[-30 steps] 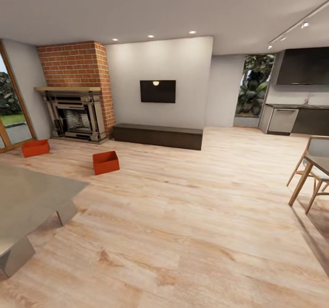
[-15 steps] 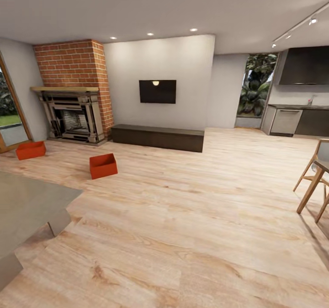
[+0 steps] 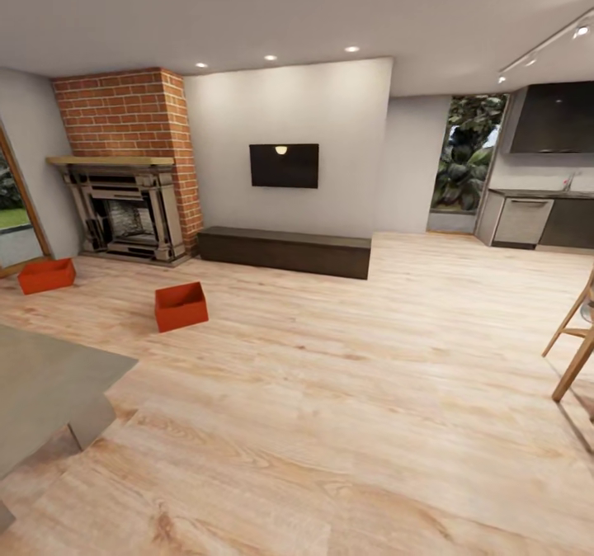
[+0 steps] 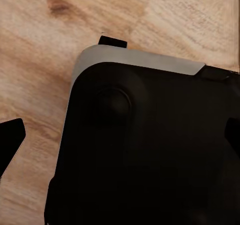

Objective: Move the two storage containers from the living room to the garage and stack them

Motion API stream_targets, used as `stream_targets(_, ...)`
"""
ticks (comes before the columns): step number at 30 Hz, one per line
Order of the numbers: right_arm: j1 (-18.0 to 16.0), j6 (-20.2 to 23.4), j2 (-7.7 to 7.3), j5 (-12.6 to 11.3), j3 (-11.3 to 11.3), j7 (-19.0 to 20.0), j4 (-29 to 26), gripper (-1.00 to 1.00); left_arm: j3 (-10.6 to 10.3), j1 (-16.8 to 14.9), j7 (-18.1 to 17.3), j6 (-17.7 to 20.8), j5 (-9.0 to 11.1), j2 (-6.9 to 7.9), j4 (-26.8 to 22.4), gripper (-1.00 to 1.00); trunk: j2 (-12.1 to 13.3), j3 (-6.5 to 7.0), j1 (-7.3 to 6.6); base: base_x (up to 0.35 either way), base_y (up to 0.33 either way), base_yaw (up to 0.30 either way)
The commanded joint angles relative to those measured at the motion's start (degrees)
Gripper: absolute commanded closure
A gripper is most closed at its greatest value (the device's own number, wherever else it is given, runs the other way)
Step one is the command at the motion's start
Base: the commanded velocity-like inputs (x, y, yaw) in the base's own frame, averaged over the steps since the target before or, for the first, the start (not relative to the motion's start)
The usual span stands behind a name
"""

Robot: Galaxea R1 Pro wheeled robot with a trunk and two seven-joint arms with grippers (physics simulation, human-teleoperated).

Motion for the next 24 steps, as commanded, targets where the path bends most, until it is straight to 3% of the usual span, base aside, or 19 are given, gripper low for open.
stream_targets(1,-0.07,-0.34,0.01,-0.61,0.48,0.11,0.17,-1.00,0.30,-0.01,0.02,-0.10,0.09,-0.02,-0.02,-1.00,-0.02,-0.05,0.03,0.323,0.000,0.000)
stream_targets(24,-0.07,-0.34,0.01,-0.60,0.48,0.13,0.17,-1.00,0.30,-0.01,0.02,-0.10,0.01,-0.08,-0.02,-1.00,-0.02,-0.05,0.03,0.323,0.000,0.000)
